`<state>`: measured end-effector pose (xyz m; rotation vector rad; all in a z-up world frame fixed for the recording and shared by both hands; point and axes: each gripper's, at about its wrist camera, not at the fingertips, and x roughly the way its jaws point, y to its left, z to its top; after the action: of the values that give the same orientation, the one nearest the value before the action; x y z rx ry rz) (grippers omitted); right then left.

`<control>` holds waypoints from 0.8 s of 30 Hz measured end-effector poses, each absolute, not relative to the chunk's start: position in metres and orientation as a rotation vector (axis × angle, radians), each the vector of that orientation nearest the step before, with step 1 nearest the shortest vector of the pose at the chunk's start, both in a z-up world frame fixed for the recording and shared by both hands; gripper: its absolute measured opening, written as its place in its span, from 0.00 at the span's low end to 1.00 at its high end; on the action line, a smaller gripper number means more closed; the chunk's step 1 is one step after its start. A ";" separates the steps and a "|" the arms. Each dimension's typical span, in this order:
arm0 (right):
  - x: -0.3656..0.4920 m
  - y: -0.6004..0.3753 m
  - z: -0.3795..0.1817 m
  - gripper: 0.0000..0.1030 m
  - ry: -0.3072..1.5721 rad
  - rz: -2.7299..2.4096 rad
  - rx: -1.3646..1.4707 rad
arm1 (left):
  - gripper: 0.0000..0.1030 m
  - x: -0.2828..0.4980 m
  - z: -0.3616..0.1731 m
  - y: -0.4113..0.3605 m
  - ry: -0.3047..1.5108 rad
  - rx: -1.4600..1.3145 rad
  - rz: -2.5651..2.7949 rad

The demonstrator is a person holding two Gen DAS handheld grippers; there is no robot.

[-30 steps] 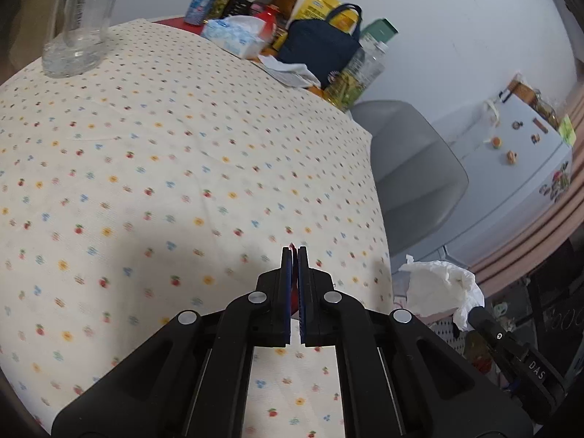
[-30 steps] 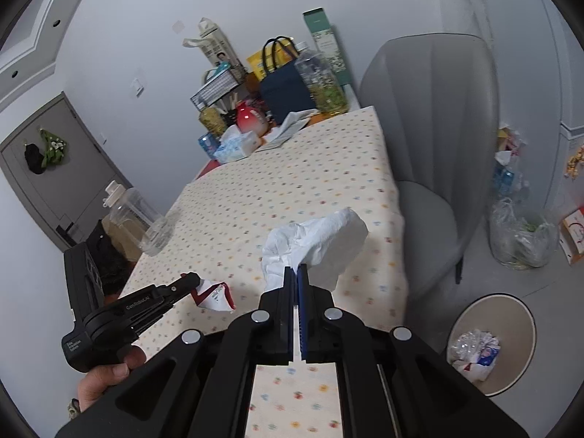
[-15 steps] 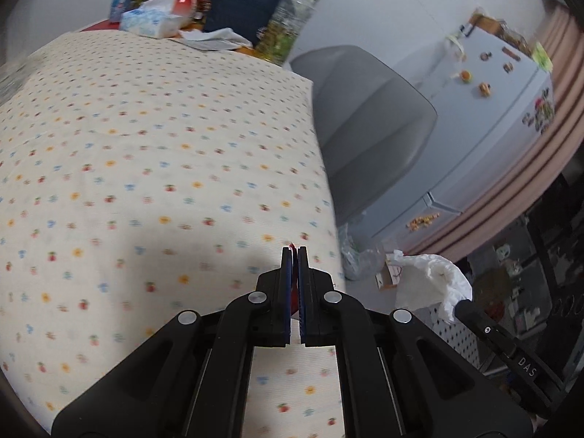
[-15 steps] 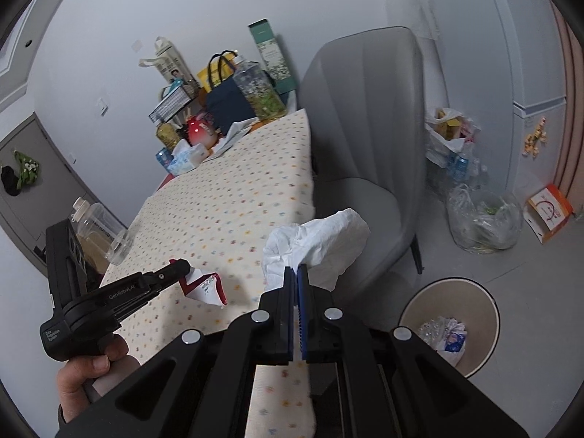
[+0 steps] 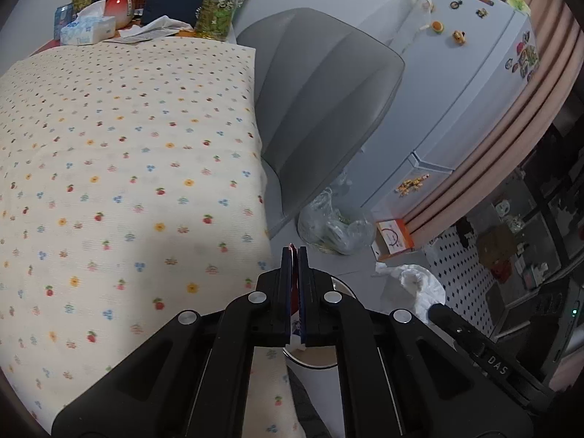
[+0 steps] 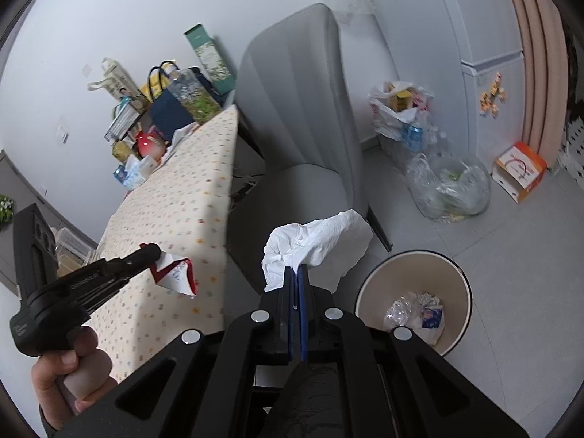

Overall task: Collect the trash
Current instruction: 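Carry the white tissue and red wrapper scrap over the beige bin, then open both grippers to drop the tissue and red scrap into the bin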

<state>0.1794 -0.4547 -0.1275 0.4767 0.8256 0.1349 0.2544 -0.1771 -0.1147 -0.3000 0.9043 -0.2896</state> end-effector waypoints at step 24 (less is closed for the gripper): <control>0.177 -0.540 -0.241 0.70 0.983 -0.091 0.666 | 0.04 0.262 -0.134 -0.249 0.979 -0.187 -0.346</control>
<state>0.1768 -0.5404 -0.2409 0.6658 0.9830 -0.0915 0.2624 -0.2492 -0.1343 -0.1867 0.9787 -0.3455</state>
